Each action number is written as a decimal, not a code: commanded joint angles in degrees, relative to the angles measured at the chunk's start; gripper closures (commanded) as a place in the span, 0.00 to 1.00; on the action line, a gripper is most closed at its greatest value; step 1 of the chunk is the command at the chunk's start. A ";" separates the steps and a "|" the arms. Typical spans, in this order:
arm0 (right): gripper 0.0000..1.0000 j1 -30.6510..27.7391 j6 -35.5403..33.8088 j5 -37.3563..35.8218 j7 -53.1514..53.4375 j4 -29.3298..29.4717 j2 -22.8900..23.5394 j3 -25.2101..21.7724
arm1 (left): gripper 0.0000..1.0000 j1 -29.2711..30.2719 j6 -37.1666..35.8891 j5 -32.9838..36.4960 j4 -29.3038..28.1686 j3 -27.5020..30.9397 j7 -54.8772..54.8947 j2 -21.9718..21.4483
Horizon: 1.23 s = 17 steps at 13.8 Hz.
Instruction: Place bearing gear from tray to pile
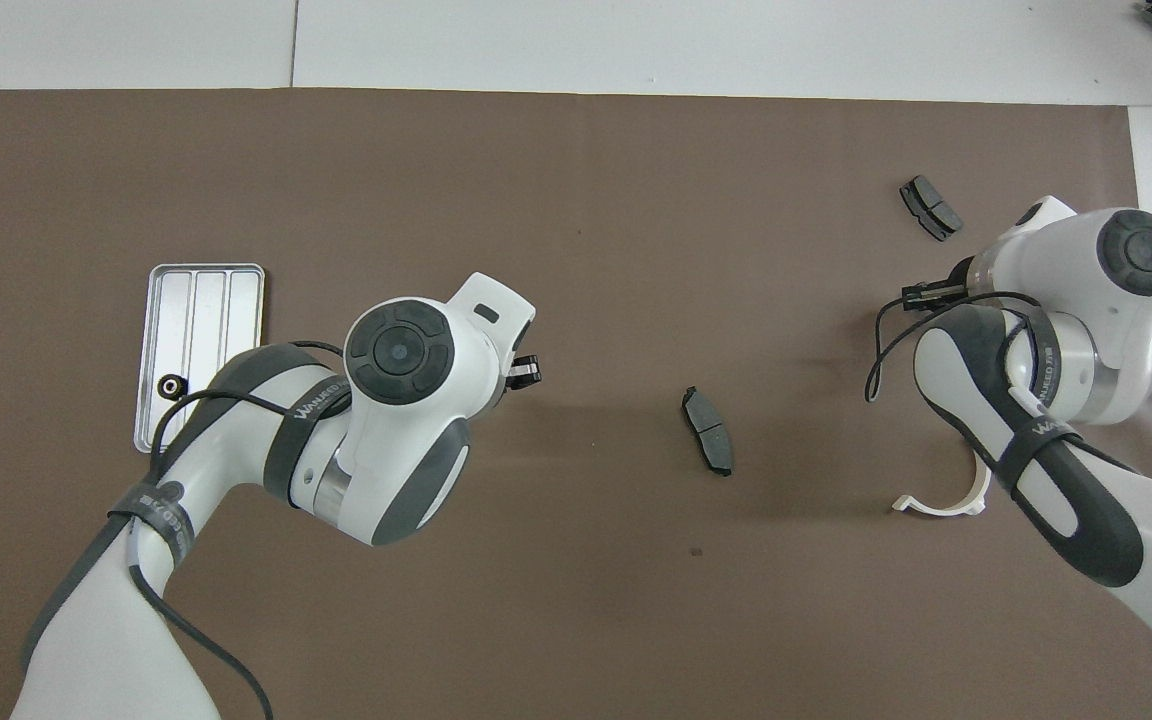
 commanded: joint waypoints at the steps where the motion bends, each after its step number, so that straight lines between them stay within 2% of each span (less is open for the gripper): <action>1: 0.00 -1.06 0.60 1.29 -1.27 -0.13 -0.48 0.94 | 0.78 -3.62 4.37 -0.27 -0.99 1.12 0.86 2.88; 2: 0.00 -0.62 0.25 1.29 -1.09 0.14 -1.09 0.94 | 0.67 -3.71 4.82 -0.27 -1.08 1.12 1.04 2.98; 4: 0.00 0.26 -1.06 1.30 -0.04 0.40 -3.28 1.37 | 0.24 -3.71 5.09 -0.27 -0.91 1.12 1.21 3.07; 5: 0.00 0.61 -2.38 1.38 1.09 0.49 -4.43 2.33 | 0.08 -3.71 4.91 -0.19 -0.64 1.12 1.22 3.07; 6: 0.00 1.40 -3.61 1.38 3.37 0.75 -5.57 3.12 | 0.02 -3.45 4.83 -0.19 -0.47 1.20 1.22 2.89; 8: 0.00 4.73 -6.33 1.29 9.07 1.54 -7.42 3.40 | 0.01 -1.09 3.77 -0.19 -0.20 1.73 1.30 1.23; 11: 0.00 11.31 -11.08 1.29 19.52 3.83 -7.86 3.40 | 0.01 7.95 -0.34 -0.10 0.06 1.73 5.49 -2.11; 14: 0.00 19.40 -10.66 1.29 28.33 3.83 -8.30 3.48 | 0.01 17.70 -5.18 -0.10 -0.38 1.73 19.88 -3.87; 17: 0.00 27.48 -7.59 1.21 36.33 3.83 -6.38 3.40 | 0.01 26.24 -7.21 -0.19 -0.90 1.73 34.75 -4.49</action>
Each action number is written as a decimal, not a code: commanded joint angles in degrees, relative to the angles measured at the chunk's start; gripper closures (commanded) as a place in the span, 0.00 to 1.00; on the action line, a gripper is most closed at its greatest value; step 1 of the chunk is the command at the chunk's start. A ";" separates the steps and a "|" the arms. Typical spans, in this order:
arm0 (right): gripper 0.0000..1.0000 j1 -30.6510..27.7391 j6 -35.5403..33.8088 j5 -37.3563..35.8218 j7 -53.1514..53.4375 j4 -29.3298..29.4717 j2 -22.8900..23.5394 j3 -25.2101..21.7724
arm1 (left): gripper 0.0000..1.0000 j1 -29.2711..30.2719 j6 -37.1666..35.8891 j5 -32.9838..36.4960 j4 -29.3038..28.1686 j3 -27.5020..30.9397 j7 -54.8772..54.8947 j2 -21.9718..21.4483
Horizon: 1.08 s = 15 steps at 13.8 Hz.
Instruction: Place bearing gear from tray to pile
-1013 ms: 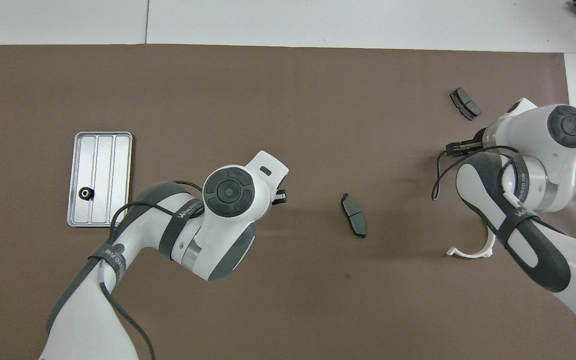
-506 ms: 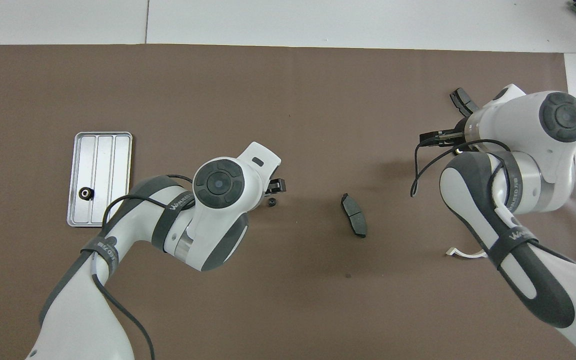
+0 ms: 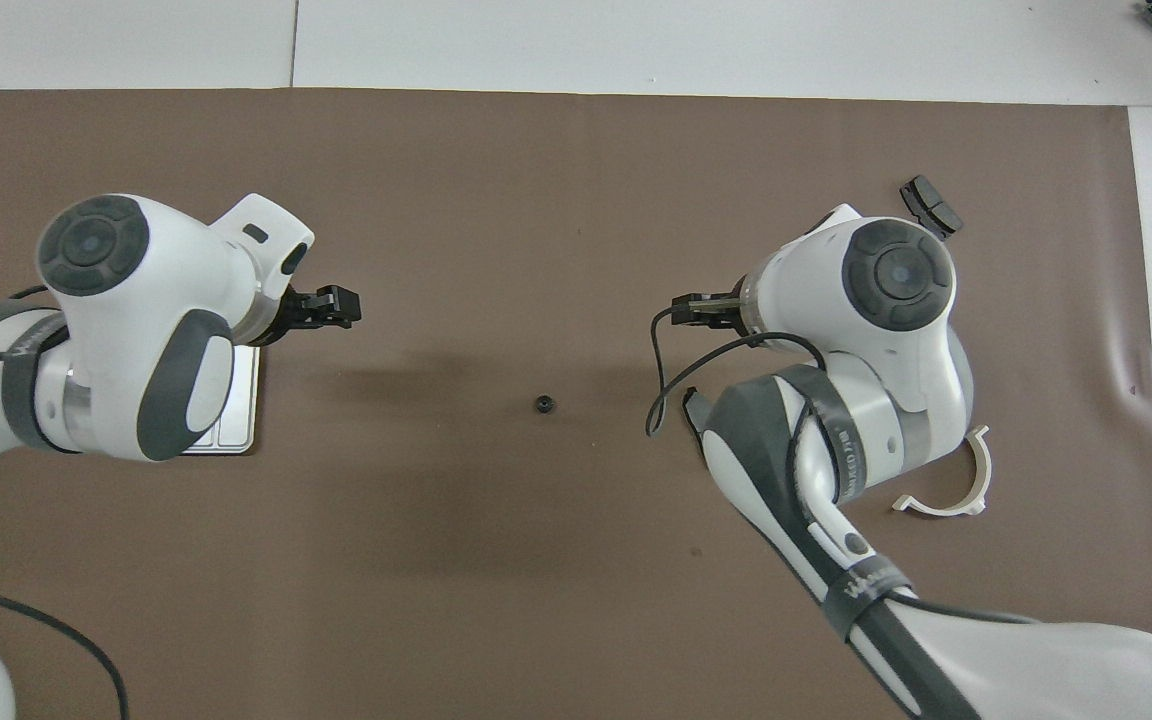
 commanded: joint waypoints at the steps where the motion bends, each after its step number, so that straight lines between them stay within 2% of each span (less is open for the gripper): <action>1: 0.00 5.45 3.62 0.49 5.06 0.25 2.45 -0.15 | 0.01 6.49 -1.37 -0.21 -1.66 -0.80 10.95 -1.38; 4: 0.00 10.02 5.92 0.49 8.59 0.34 4.04 -0.15 | 0.02 12.65 0.46 -0.21 -5.34 -0.80 17.83 -2.69; 6: 0.00 13.54 8.20 -0.29 12.79 1.74 8.15 -0.24 | 0.03 15.82 5.37 -0.21 -9.11 -0.80 19.86 -3.57; 9: 0.00 15.66 8.73 -1.00 14.57 3.51 11.95 -0.24 | 0.09 16.63 11.10 -0.21 -15.18 -0.80 19.43 -5.15; 11: 0.00 15.66 8.74 -2.58 14.57 3.07 12.74 -0.24 | 0.13 16.63 11.37 -0.21 -17.03 -0.80 18.03 -5.33; 14: 0.00 16.72 9.00 -2.76 14.57 3.07 13.71 -0.24 | 0.20 15.84 13.56 -0.21 -17.83 -0.80 9.96 -5.07; 15: 0.12 16.72 9.09 -2.85 14.49 3.07 13.71 -0.24 | 0.20 15.66 14.53 -0.21 -18.27 -0.80 8.28 -4.90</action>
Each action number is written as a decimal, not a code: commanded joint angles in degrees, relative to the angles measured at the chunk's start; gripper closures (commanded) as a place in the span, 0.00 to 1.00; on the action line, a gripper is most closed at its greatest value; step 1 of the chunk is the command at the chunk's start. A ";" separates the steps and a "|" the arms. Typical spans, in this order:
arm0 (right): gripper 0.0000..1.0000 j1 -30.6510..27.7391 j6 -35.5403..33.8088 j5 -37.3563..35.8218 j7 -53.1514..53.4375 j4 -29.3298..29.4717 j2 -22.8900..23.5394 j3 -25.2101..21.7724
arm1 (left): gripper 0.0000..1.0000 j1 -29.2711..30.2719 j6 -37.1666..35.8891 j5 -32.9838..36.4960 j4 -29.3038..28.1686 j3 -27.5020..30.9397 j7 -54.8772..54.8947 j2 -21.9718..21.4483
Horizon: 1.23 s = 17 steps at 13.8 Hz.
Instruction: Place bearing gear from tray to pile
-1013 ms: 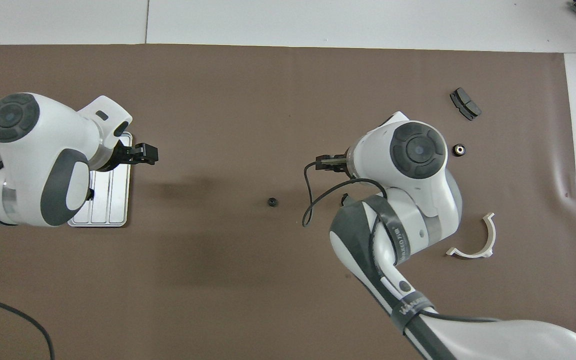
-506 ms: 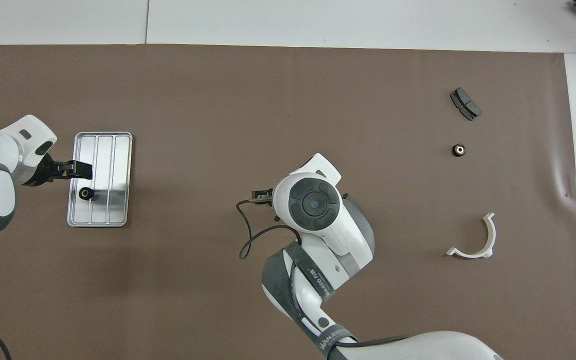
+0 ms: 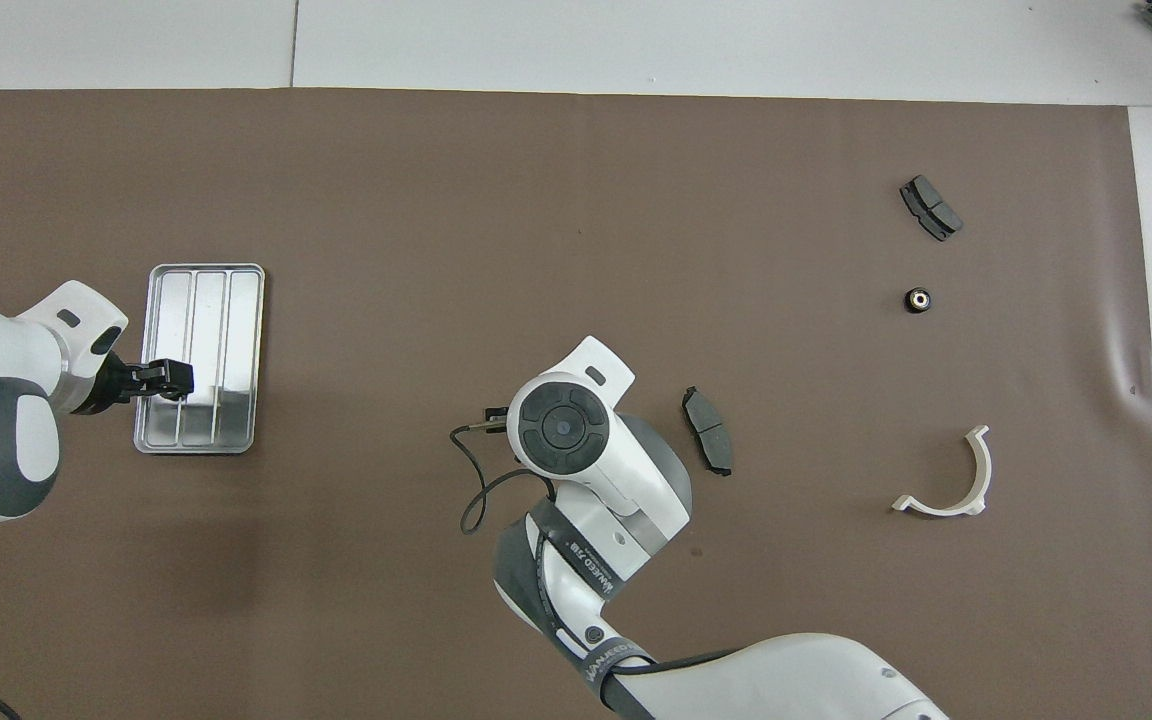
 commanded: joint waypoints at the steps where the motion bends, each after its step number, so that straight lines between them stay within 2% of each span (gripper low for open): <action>1: 0.23 0.28 0.44 -1.17 0.75 0.98 0.58 -0.19 | 0.21 -0.57 3.79 -0.18 -3.25 -0.04 -4.47 -1.52; 4: 0.52 0.28 0.44 -1.17 0.75 0.89 0.58 -0.19 | 0.25 -0.57 7.14 -0.18 -4.13 -0.04 -6.14 -0.12; 7: 0.53 0.28 1.13 -1.26 0.84 0.89 0.67 -0.19 | 0.34 -0.66 7.23 -0.18 -4.57 -0.21 -8.78 0.24; 9: 0.53 0.28 3.15 -1.26 0.84 0.54 0.84 -0.28 | 0.43 -0.66 7.41 -0.18 -4.66 -0.21 -9.05 0.42; 15: 0.54 0.28 3.25 -2.84 0.93 0.10 0.84 -0.28 | 0.70 -0.74 8.46 -0.18 -4.05 -0.21 -8.96 0.94; 16: 0.69 0.28 3.25 -3.10 0.93 0.10 0.84 -0.28 | 0.74 -0.75 8.29 -0.18 -3.44 -0.21 -8.88 1.03; 17: 1.00 0.28 3.25 -3.54 0.93 0.10 0.84 -0.28 | 0.77 -0.75 7.50 -0.18 -1.86 -0.21 -8.87 1.82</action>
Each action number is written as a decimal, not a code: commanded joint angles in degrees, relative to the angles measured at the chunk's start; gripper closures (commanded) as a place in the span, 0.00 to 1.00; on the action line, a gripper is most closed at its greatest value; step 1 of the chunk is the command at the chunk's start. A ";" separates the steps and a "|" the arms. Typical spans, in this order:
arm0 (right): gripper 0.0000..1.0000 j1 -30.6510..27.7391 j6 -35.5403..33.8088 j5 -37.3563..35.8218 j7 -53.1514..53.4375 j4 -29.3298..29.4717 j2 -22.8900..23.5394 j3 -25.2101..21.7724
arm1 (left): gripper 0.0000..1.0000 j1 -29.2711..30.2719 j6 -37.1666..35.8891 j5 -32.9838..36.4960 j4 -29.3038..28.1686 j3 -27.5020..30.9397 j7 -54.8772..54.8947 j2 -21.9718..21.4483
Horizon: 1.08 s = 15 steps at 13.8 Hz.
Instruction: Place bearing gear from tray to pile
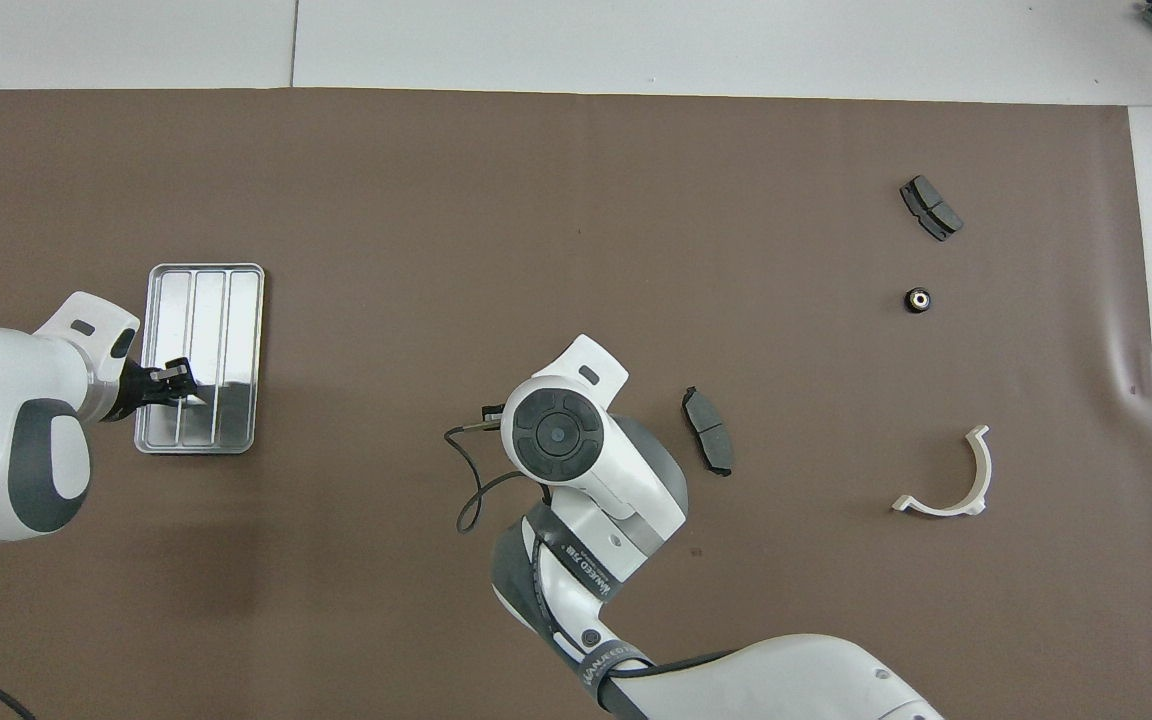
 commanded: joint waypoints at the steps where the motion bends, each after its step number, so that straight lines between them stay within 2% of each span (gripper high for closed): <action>1: 1.00 0.04 1.57 -1.86 1.01 -0.25 0.71 -0.06 | 0.80 -1.02 -1.07 -0.18 3.55 0.12 -0.58 1.47; 5: 1.00 -0.14 0.00 -1.86 1.80 0.72 0.19 -0.41 | 0.86 -4.62 -9.33 -0.18 14.09 -0.06 -3.73 4.37; 6: 1.00 -0.75 -1.49 -1.86 2.07 1.07 -0.51 -0.76 | 0.86 -6.20 -10.56 -0.18 15.77 -0.06 -6.10 4.64; 7: 1.00 -1.97 -3.16 -1.95 1.63 0.98 -3.13 -1.03 | 0.86 -8.22 -11.01 -0.18 16.74 -0.06 -8.82 4.99; 9: 1.00 -5.92 -6.32 -1.95 -0.03 0.81 -7.01 -1.12 | 0.86 -12.87 -11.63 -0.18 17.19 -0.06 -14.97 5.08; 11: 1.00 -11.53 -8.44 -1.86 -6.60 0.90 -9.48 -1.12 | 0.86 -18.40 -11.54 -0.18 17.11 0.03 -21.38 4.99; 15: 1.00 -23.57 -5.21 -0.46 -20.04 1.16 -8.70 -0.85 | 0.85 -29.66 -10.93 -0.18 16.49 -0.06 -29.40 4.82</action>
